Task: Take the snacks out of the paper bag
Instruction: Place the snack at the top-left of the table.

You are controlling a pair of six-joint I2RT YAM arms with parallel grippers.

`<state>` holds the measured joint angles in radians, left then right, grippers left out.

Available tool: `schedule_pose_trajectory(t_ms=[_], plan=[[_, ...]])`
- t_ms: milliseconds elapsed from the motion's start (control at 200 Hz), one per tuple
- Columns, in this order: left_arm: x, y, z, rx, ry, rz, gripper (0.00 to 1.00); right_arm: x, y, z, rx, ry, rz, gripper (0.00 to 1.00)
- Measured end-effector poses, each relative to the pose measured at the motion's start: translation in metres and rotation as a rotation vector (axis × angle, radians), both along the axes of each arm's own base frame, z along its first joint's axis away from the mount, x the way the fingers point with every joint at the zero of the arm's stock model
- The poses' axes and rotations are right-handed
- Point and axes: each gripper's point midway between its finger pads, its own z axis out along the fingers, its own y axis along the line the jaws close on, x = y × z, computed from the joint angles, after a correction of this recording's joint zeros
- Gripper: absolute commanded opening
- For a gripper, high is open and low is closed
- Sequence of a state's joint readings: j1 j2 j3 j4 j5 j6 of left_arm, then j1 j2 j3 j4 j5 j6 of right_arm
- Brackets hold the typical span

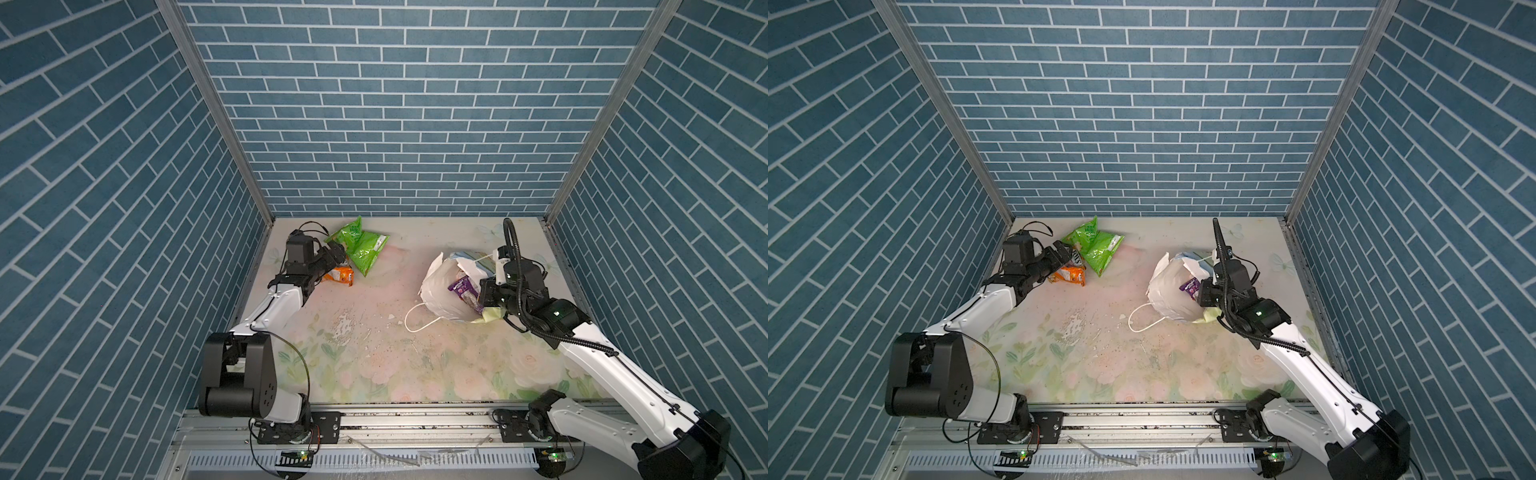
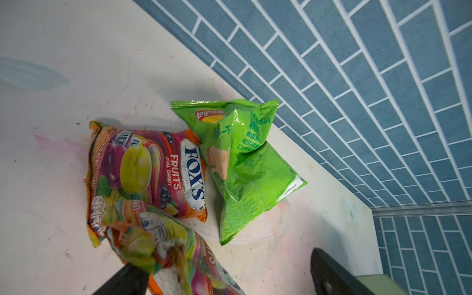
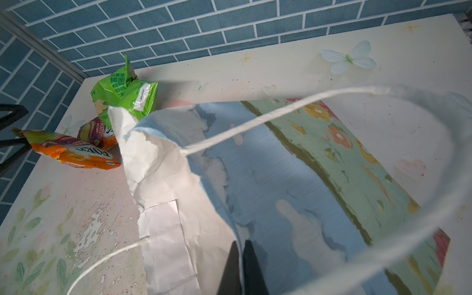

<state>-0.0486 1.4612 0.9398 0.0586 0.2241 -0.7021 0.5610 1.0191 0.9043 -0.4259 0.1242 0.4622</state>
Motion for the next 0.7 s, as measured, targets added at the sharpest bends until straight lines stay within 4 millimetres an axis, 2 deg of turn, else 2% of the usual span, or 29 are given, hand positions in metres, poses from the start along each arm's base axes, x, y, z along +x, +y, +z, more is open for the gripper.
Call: schedule_pose_trajectory(t_ms=[250, 500, 700], plan=[[0.013, -0.011, 0.024, -0.055, -0.062, -0.04, 0.99, 0.001, 0.0, 0.003, 0.004, -0.006, 0.0, 0.0], [0.015, -0.03, 0.065, -0.113, -0.112, -0.129, 1.0, 0.0, 0.0, 0.007, -0.003, -0.009, 0.002, 0.0], [0.007, -0.052, 0.068, -0.137, -0.096, -0.19, 1.0, 0.0, 0.0, 0.007, -0.01, -0.011, 0.007, 0.0]])
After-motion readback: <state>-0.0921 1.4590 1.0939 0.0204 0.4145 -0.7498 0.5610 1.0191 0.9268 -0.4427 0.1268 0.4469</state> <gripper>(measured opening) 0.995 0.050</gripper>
